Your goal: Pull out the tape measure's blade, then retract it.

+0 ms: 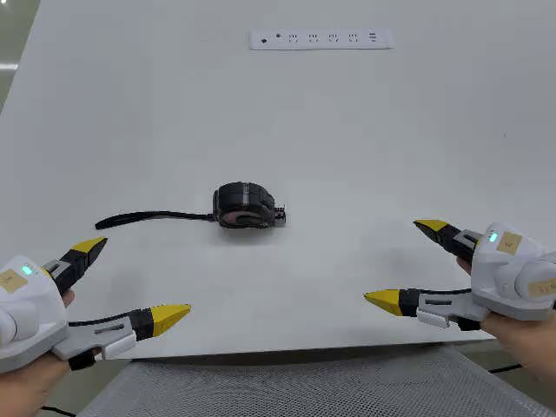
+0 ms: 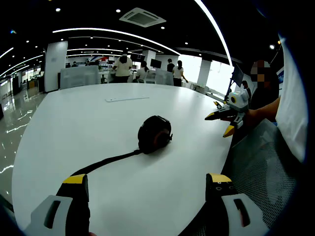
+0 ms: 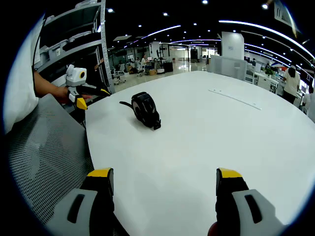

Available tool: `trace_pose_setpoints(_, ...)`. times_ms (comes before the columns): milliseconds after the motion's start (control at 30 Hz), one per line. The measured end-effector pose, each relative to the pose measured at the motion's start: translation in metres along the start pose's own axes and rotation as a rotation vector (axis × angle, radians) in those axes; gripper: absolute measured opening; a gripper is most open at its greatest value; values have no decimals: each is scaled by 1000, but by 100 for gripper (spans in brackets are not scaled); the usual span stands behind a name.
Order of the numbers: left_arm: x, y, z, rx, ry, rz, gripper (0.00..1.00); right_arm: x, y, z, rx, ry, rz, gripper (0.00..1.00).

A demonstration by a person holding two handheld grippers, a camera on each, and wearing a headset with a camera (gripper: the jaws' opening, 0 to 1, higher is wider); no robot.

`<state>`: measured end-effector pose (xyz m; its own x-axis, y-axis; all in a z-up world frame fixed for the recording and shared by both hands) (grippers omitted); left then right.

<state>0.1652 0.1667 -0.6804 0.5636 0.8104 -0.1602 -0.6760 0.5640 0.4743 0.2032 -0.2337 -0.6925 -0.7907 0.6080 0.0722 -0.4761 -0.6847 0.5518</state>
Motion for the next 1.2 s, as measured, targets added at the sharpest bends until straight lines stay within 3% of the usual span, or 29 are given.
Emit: trace_pose_setpoints(1200,1,-4,3,-5,-2,-19,96,1,-3,2,3,4,19,83)
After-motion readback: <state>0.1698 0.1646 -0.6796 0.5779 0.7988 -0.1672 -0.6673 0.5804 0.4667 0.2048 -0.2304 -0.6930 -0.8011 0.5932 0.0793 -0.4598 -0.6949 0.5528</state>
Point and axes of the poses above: the centre of the closed fingertips' face, and the gripper's own axes: y roughly backward along the fingers, x roughly to its left, z roughly out of its top, the point moved 8 cm from there along y, roughly backward along the fingers, and after that the axes turned 2 degrees about -x, right-handed, at the moved point
